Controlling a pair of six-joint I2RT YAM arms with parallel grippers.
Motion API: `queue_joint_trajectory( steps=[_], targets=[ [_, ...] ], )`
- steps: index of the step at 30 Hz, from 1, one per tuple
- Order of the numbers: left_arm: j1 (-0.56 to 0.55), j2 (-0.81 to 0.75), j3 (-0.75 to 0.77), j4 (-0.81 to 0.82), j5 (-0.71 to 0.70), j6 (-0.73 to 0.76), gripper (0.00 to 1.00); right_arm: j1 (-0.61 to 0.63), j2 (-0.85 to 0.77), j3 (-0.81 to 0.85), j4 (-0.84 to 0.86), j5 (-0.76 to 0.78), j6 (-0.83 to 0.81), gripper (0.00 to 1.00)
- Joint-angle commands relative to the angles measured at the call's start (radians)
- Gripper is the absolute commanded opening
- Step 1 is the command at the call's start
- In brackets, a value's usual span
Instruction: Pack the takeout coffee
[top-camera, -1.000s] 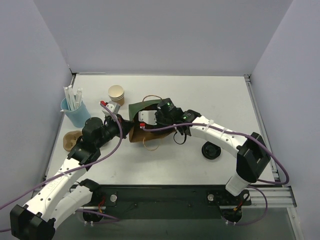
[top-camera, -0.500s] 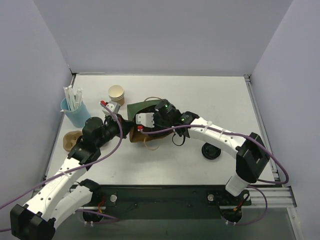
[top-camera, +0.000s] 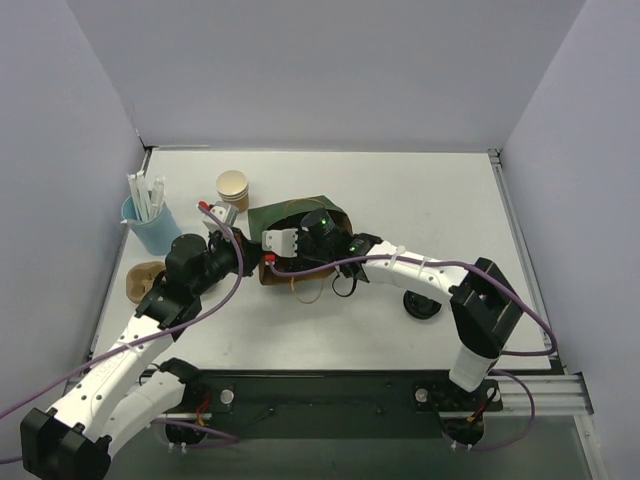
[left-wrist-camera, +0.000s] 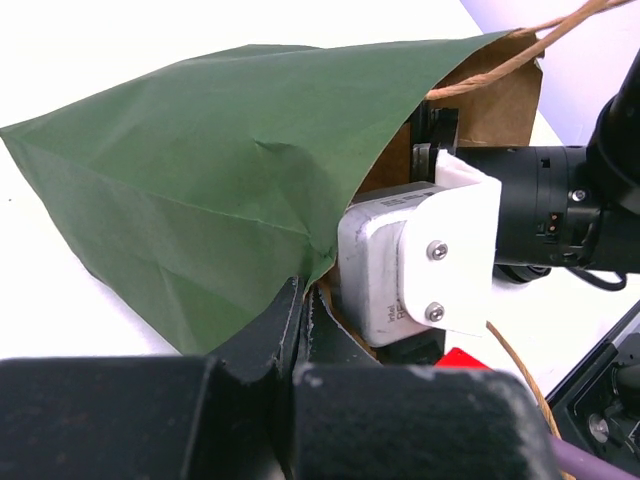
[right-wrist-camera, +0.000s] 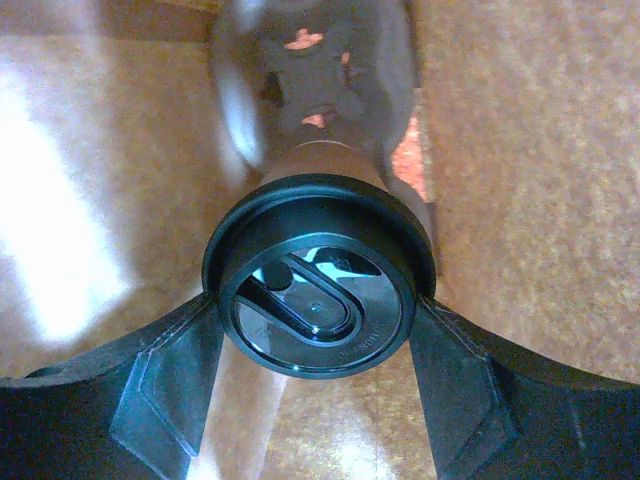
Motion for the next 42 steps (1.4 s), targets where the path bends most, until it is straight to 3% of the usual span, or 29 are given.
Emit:
queue_joint_trajectory(
  steps=[1, 11, 21, 32, 39, 42],
  targets=[
    [-0.006, -0.007, 0.027, 0.015, 0.019, -0.032, 0.00, 0.000, 0.023, -0.024, 0.138, 0.090, 0.004, 0.25],
    [-0.007, -0.012, 0.031, 0.006, 0.021, -0.035, 0.00, 0.000, 0.051, -0.052, 0.276, 0.158, -0.038, 0.24],
    [-0.006, -0.009, 0.016, 0.019, 0.015, -0.018, 0.00, -0.034, -0.031, 0.069, -0.053, 0.057, -0.005, 0.24],
    [-0.006, -0.003, 0.013, 0.026, 0.013, -0.013, 0.00, -0.043, -0.083, 0.103, -0.261, -0.041, -0.001, 0.24],
    [-0.006, 0.005, 0.014, 0.030, 0.016, -0.038, 0.00, -0.038, -0.071, 0.085, -0.256, -0.071, -0.001, 0.24],
    [-0.006, 0.003, 0.007, 0.067, 0.022, -0.065, 0.00, -0.026, -0.057, 0.028, -0.120, 0.003, 0.002, 0.23]
  ],
)
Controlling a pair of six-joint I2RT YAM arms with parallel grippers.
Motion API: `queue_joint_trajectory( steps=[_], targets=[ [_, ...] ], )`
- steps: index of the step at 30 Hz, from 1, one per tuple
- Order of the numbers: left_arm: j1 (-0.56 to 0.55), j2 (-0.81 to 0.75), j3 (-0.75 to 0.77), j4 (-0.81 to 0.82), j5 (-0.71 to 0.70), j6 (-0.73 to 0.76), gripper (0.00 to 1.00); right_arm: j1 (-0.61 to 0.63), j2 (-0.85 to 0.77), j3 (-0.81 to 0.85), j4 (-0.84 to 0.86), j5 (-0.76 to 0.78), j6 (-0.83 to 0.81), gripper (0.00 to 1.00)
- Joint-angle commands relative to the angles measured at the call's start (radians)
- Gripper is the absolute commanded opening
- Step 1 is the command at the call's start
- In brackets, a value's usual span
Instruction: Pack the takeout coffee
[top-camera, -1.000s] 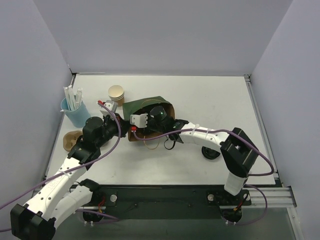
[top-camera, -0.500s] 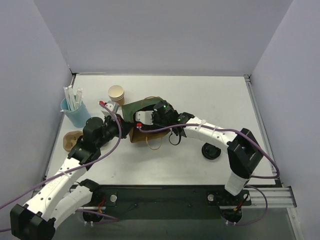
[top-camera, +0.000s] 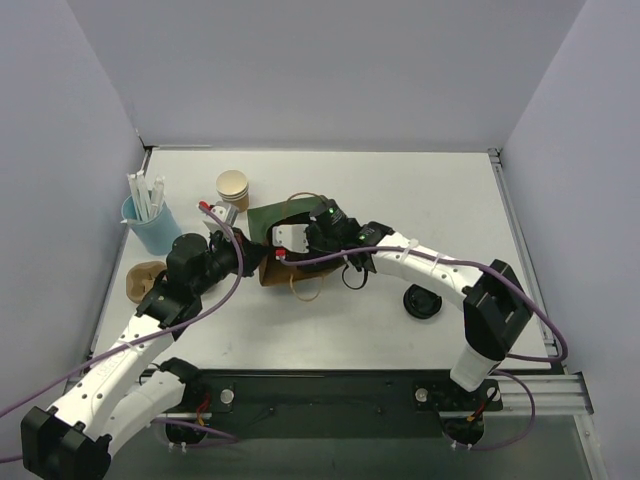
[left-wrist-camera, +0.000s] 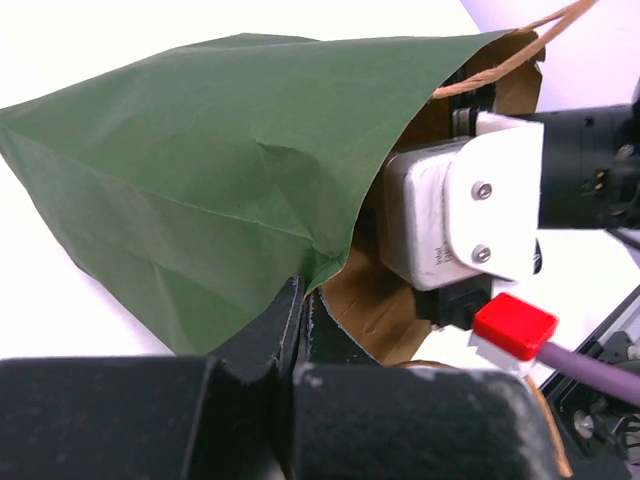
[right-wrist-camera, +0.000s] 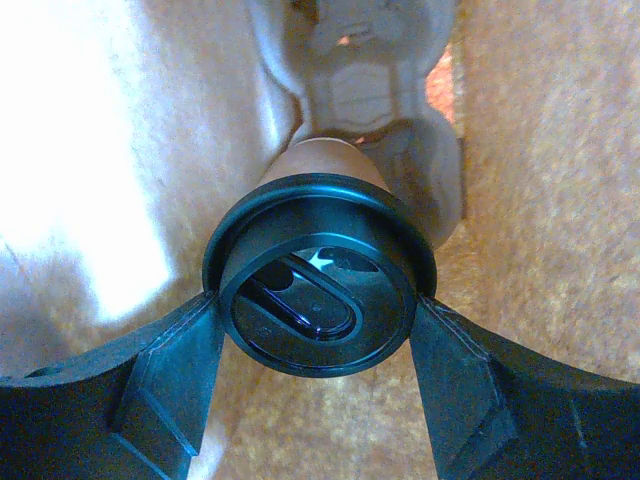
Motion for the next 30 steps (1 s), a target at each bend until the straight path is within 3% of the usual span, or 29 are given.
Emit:
queue_joint_trajectory(
  steps=[1, 13, 30],
  targets=[
    [-0.006, -0.003, 0.004, 0.078, 0.022, -0.046, 0.00, 0.021, -0.014, -0.038, 0.117, 0.034, 0.016, 0.23],
    [-0.006, -0.015, 0.005, 0.059, 0.013, -0.058, 0.00, 0.030, 0.024, -0.138, 0.316, 0.117, 0.005, 0.22],
    [-0.006, -0.007, 0.008, 0.056, 0.005, -0.041, 0.00, 0.010, -0.011, -0.130, 0.344, 0.166, -0.037, 0.21]
  ],
)
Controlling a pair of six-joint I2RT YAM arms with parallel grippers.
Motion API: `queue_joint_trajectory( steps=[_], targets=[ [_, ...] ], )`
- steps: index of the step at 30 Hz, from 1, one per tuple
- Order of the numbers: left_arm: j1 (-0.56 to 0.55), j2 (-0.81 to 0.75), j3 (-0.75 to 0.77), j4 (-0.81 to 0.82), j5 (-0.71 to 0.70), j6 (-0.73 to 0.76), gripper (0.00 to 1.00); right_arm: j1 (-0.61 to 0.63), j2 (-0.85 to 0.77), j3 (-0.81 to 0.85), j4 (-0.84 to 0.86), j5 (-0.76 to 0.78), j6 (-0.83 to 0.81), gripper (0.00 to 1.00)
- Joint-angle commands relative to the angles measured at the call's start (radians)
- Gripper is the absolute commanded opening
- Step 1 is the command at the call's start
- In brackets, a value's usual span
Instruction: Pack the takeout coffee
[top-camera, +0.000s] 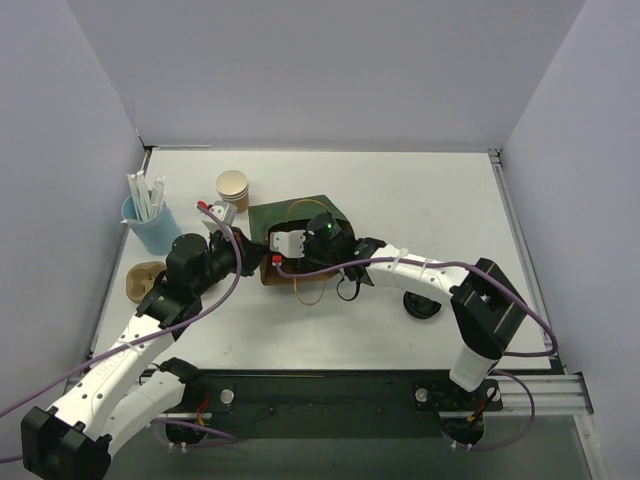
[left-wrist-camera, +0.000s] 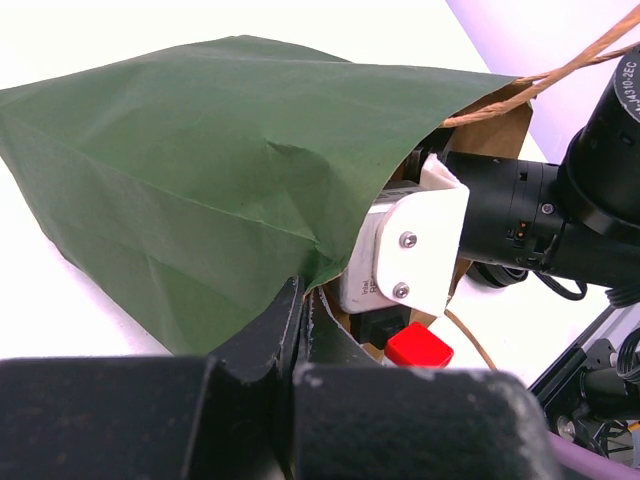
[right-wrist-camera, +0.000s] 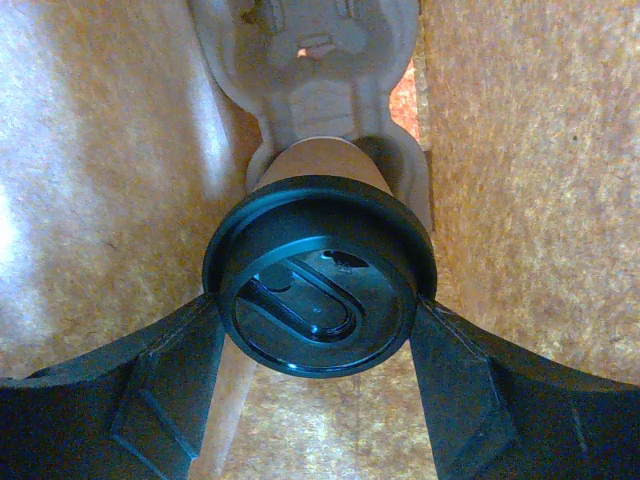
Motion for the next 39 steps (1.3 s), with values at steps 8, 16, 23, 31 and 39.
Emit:
queue_joint_trajectory(
  steps=[8, 16, 23, 31, 39],
  targets=[
    [-0.006, -0.012, 0.009, 0.043, 0.002, 0.002, 0.00, -0.033, -0.014, 0.026, 0.052, 0.036, -0.036, 0.21],
    [-0.006, -0.012, 0.010, 0.043, 0.005, 0.000, 0.00, -0.049, 0.014, 0.052, 0.064, 0.008, -0.033, 0.21],
    [-0.006, -0.009, 0.010, 0.043, 0.005, 0.000, 0.00, -0.050, 0.028, 0.058, 0.070, -0.023, -0.019, 0.21],
    [-0.006, -0.014, 0.006, 0.043, 0.004, 0.000, 0.00, -0.052, 0.034, 0.060, 0.067, -0.043, 0.004, 0.21],
    [-0.006, -0.015, 0.000, 0.043, 0.002, 0.002, 0.00, -0.052, 0.035, 0.067, 0.050, -0.061, 0.015, 0.22]
  ],
)
